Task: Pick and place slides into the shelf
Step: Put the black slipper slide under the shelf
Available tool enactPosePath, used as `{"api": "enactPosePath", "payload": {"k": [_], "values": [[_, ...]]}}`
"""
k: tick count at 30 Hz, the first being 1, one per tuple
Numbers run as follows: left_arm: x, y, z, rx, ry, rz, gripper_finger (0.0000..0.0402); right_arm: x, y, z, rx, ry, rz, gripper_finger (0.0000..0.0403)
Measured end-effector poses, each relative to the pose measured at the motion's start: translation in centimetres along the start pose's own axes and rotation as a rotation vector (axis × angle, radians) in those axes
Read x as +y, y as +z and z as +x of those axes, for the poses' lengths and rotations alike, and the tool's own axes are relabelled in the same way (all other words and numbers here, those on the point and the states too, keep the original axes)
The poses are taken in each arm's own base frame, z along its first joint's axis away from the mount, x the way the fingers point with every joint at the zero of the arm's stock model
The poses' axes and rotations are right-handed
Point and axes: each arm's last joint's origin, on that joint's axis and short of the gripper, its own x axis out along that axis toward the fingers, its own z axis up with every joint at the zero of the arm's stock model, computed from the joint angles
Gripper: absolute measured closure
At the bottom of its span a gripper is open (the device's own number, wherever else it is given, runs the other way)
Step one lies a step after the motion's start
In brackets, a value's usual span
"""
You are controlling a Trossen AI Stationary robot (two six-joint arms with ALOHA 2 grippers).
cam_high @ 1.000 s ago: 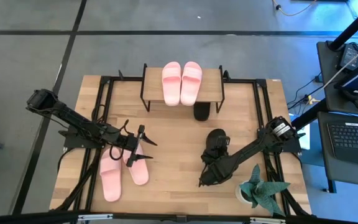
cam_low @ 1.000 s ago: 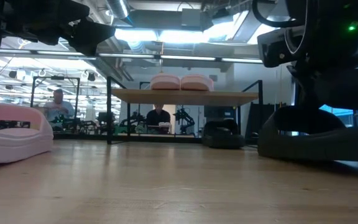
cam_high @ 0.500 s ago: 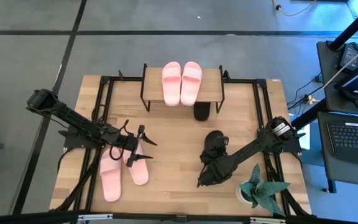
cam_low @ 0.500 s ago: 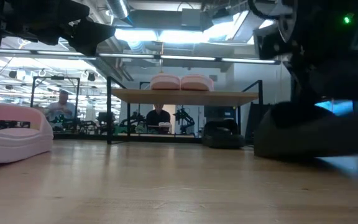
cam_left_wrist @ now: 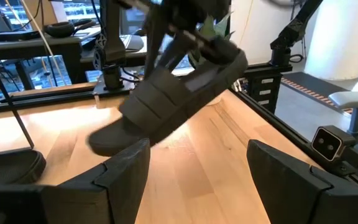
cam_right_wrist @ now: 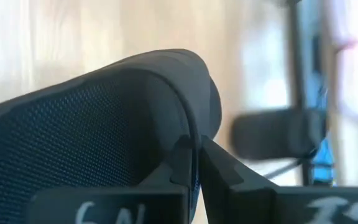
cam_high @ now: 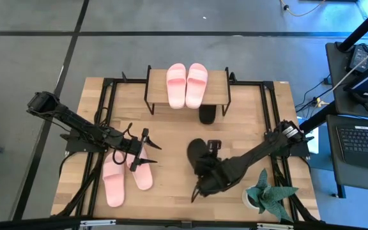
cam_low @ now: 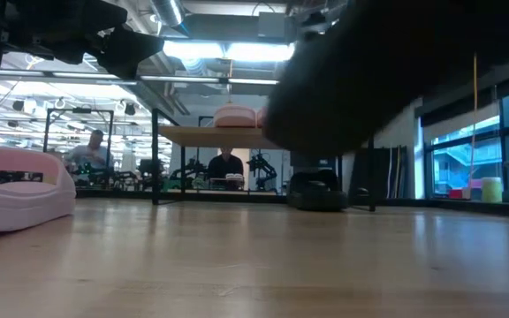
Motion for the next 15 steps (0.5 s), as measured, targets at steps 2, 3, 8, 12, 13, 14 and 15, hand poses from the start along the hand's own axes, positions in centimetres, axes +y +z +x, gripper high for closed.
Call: {"api": "enactPosePath", "payload": {"k": [2, 3, 8, 12, 13, 14, 15], "values": [[0.0, 0.0, 0.0, 0.000, 0.000, -0.001, 0.0140, -0.6, 0.8, -0.1, -0.044, -0.030, 0.026, 0.0387], [0.0, 0.0, 0.0, 0.000, 0.000, -0.001, 0.0140, -0.9, 1.2, -0.1, -0.062, -0.043, 0.040, 0.0387], [0.0, 0.0, 0.0, 0.000, 0.000, -0.003, 0.0140, -2.3, 2.9, 1.6, -0.108, -0.058, 0.088, 0.0387], [0.0, 0.0, 0.0, 0.000, 0.000, -0.003, 0.0140, -3.4, 3.6, 3.6, -0.108, -0.166, 0.084, 0.0387], [0.0, 0.0, 0.0, 0.000, 0.000, -0.002, 0.0140, -3.8, 3.8, 4.1, -0.105, -0.198, 0.087, 0.0387], [0.0, 0.0, 0.0, 0.000, 0.000, -0.003, 0.0140, -4.2, 3.9, 4.5, -0.101, -0.224, 0.094, 0.0387], [0.0, 0.0, 0.0, 0.000, 0.000, -0.002, 0.0140, -4.5, 4.0, 4.9, -0.096, -0.238, 0.101, 0.0387]]}}
